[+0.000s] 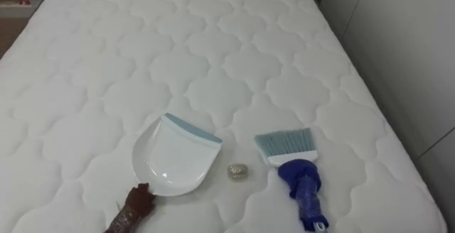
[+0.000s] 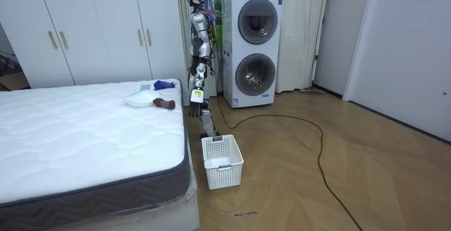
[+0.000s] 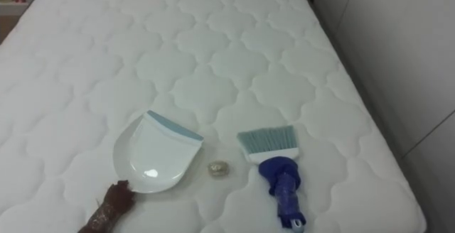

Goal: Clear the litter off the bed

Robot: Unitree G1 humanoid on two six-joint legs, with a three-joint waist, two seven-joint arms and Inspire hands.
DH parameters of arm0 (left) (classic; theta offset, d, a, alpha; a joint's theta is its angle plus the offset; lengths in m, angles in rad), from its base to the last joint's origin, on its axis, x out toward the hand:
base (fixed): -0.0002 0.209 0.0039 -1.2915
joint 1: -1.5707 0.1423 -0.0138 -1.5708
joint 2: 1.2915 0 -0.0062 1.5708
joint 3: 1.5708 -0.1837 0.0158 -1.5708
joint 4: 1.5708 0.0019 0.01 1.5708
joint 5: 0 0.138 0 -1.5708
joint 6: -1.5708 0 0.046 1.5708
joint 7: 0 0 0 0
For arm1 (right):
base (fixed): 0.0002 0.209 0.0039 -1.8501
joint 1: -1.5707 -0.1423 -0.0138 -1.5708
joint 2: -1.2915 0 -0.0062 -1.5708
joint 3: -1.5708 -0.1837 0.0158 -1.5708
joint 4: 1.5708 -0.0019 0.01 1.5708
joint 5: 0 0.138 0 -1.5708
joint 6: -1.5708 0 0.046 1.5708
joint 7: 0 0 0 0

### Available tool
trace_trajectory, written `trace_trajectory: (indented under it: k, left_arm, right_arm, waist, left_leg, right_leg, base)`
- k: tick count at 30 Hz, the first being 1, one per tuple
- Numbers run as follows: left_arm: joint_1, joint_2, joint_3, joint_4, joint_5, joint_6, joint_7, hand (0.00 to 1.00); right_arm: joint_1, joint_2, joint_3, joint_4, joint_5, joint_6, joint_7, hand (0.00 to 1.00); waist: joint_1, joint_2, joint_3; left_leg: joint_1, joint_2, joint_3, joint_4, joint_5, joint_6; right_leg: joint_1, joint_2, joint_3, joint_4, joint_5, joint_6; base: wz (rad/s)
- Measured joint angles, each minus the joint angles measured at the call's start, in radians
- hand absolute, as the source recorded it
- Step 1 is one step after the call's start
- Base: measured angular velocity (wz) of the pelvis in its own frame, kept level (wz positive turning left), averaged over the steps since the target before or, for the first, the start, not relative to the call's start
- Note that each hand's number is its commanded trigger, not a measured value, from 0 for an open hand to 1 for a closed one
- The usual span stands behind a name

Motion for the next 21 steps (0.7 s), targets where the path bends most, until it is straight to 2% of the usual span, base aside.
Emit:
trace_trajectory:
  k: [2,4,6,8,11,12,13,15,18,21]
  left_arm:
    - [-0.008,0.000,-0.006,-0.060,0.000,-0.023,0.035,0.00]
    - [-0.021,0.004,-0.042,-0.138,0.002,-0.065,0.075,0.00]
    - [-0.045,0.011,-0.075,-0.146,0.007,-0.094,0.093,0.00]
    - [-0.061,0.014,-0.096,-0.164,0.022,-0.106,0.100,0.00]
    - [-0.063,0.013,-0.130,-0.267,0.041,-0.112,0.108,0.00]
    - [-0.063,0.014,-0.141,-0.309,0.058,-0.125,0.121,0.00]
    - [-0.063,0.016,-0.151,-0.336,0.072,-0.148,0.140,0.00]
    - [-0.066,0.016,-0.160,-0.353,0.094,-0.182,0.165,0.00]
    - [-0.065,0.017,-0.187,-0.363,0.108,-0.199,0.193,0.00]
    - [-0.066,0.015,-0.198,-0.363,0.110,-0.210,0.200,0.00]
  right_arm:
    - [0.000,0.000,0.002,-0.006,0.004,-0.014,-0.006,0.00]
    - [-0.002,-0.001,0.010,-0.030,0.026,-0.022,-0.006,0.00]
    - [-0.005,-0.002,0.012,-0.029,0.036,-0.046,-0.004,0.00]
    - [-0.006,-0.001,0.012,-0.028,0.066,-0.067,-0.004,0.00]
    - [-0.005,-0.001,0.014,-0.029,0.103,-0.086,-0.004,0.00]
    - [-0.005,-0.001,0.014,-0.028,0.117,-0.090,-0.005,0.00]
    - [-0.006,-0.001,0.014,-0.028,0.128,-0.096,-0.005,0.00]
    - [-0.005,-0.002,0.015,-0.029,0.140,-0.112,-0.006,0.00]
    - [0.000,-0.001,0.027,-0.029,0.141,-0.122,-0.005,0.00]
    - [-0.001,-0.002,0.032,-0.031,0.140,-0.129,-0.004,0.00]
  waist:
    - [0.000,0.004,-0.0013]
    - [-0.001,0.010,0.0045]
    - [-0.002,0.011,0.0047]
    - [-0.008,0.012,0.0039]
    - [-0.013,0.006,-0.0002]
    - [-0.014,0.009,0.0001]
    - [-0.013,0.010,-0.0037]
    - [-0.014,0.015,-0.0055]
    - [-0.024,0.020,-0.0058]
    - [-0.027,0.017,-0.0062]
  left_leg:
    - [-0.008,-0.001,0.000,0.004,0.000,0.000]
    - [-0.016,-0.001,-0.003,0.007,0.000,0.000]
    - [-0.018,-0.002,-0.007,0.007,0.000,0.000]
    - [-0.022,-0.002,-0.013,0.007,0.000,0.000]
    - [-0.038,-0.002,-0.017,0.010,0.000,0.000]
    - [-0.038,-0.002,-0.018,0.009,0.000,0.000]
    - [-0.036,-0.002,-0.018,0.008,0.000,0.000]
    - [-0.029,-0.002,-0.017,0.002,0.001,0.000]
    - [-0.015,-0.002,-0.017,-0.006,0.001,0.000]
    - [-0.010,-0.001,-0.016,-0.007,0.001,0.000]
  right_leg:
    - [-0.005,0.002,-0.001,0.000,0.000,0.000]
    - [-0.010,0.001,-0.004,0.000,0.002,-0.001]
    - [-0.010,0.001,-0.007,-0.002,0.003,0.000]
    - [-0.010,0.001,-0.012,-0.005,0.003,0.000]
    - [-0.023,0.002,-0.017,-0.007,0.004,0.000]
    - [-0.022,0.002,-0.014,-0.010,0.005,0.000]
    - [-0.018,0.004,-0.012,-0.017,0.006,0.001]
    - [-0.014,0.004,-0.008,-0.020,0.007,0.001]
    - [-0.004,0.005,0.002,-0.021,0.007,0.001]
    - [-0.002,0.004,0.006,-0.021,0.007,0.001]
  base:
    - [0.02]
    - [0.02]
    - [0.03]
    - [0.09]
    - [0.05]
    - [0.00]
    - [0.00]
    - [-0.05]
    - [0.00]
    - [-0.02]
